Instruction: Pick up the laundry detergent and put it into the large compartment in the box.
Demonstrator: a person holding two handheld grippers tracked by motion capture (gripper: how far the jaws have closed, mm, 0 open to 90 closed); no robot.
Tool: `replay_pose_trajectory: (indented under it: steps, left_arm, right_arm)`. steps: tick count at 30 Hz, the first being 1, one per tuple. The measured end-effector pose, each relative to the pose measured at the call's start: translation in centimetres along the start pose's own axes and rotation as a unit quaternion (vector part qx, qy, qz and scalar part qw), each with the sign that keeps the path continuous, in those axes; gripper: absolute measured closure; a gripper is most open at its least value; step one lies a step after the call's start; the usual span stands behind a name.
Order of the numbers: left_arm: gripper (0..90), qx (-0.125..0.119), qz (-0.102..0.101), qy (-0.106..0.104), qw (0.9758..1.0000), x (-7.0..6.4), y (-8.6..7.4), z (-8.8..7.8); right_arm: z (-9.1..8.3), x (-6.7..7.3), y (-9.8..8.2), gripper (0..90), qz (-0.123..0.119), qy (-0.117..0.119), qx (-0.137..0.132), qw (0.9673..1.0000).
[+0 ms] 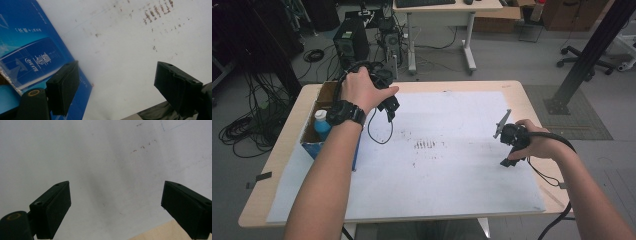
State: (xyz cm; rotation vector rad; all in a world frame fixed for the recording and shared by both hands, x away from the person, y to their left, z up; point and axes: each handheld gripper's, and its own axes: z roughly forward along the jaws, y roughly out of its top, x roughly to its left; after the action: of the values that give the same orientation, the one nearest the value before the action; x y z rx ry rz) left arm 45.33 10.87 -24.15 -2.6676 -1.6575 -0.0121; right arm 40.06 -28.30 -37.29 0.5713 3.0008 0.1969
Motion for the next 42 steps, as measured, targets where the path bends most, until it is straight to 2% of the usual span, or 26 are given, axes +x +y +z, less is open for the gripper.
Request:
replay_pose_trajectory:
  steps: [10, 13, 15, 26, 42]
  left_arm:
    - [20.8, 0.003, 0.004, -0.006, 1.0000, -0.4, 0.0, 1.2]
    - [20.7, 0.007, 0.005, 0.000, 1.0000, -0.6, 0.0, 1.4]
    - [20.8, 0.006, 0.005, -0.006, 1.0000, -0.6, 0.0, 1.5]
    - [20.8, 0.009, 0.004, -0.011, 0.9999, -0.7, -0.1, 2.4]
    - [20.7, 0.010, 0.012, -0.007, 0.9999, -1.4, 0.0, 2.6]
  right_arm:
    - [0.3, 0.1, 0.1, 9.2, -0.001, 0.002, 0.002, 1.0000]
    - [0.3, 0.1, 0.1, 9.2, -0.001, 0.001, 0.001, 1.0000]
    - [0.3, 0.2, 0.1, 9.2, -0.002, 0.001, 0.000, 1.0000]
    - [0.2, 0.2, 0.1, 9.2, -0.002, -0.001, -0.001, 1.0000]
    - [0.0, 0.4, 0.3, 9.2, -0.006, -0.001, -0.001, 1.0000]
